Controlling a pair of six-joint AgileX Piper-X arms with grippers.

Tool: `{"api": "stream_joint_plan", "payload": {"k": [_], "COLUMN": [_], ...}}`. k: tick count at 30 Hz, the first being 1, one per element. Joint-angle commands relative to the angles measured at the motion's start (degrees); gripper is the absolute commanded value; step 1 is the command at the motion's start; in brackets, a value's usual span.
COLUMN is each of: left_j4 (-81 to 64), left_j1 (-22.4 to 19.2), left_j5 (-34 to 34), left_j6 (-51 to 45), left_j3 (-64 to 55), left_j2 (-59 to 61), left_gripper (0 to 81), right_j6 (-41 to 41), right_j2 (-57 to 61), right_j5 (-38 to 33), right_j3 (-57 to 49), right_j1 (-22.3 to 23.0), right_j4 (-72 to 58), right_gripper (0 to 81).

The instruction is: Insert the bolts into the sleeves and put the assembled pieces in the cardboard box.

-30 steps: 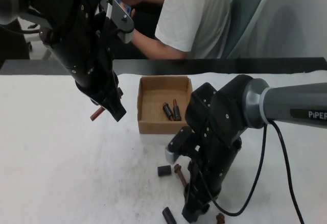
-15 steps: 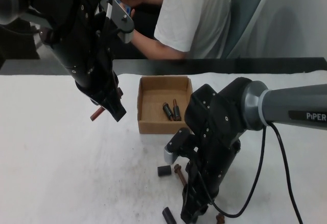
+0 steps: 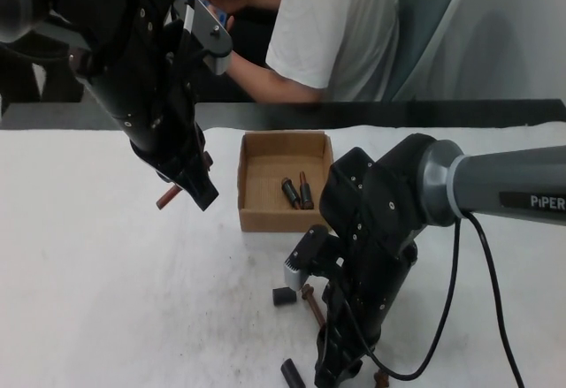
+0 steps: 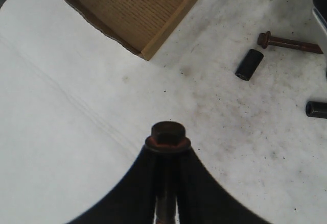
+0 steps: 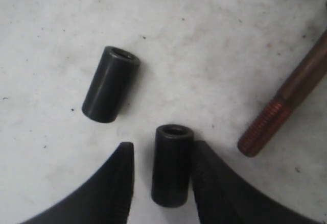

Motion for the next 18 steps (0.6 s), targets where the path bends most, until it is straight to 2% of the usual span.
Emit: {"api": "stream_joint_plan", "payload": {"k": [1,7,18], "left_j4": [-0.27,-0.27,-0.27], "left_j1": [0.09,0.09,0.09], "left_j5": [0.41,0.41,0.41], "left_j6": [-0.37,-0.37,-0.37], "left_j3": [-0.59,-0.59,-0.59], "left_j2": [-0.85,-0.85,-0.85], "left_gripper": [0.3,0.3,0.3], "right_j6": [-0.48,-3.94,-4.11], "right_j2": [0.01,0.01,0.01], "right_j5": [1.02,4.19,4.19], "right_j3": [0.25,0.25,0.25], "right_j1": [0.13,0.13,0.13], "right_j4": [1.32,3.95,4.32], "right_gripper": [36.7,36.7,36.7]}}
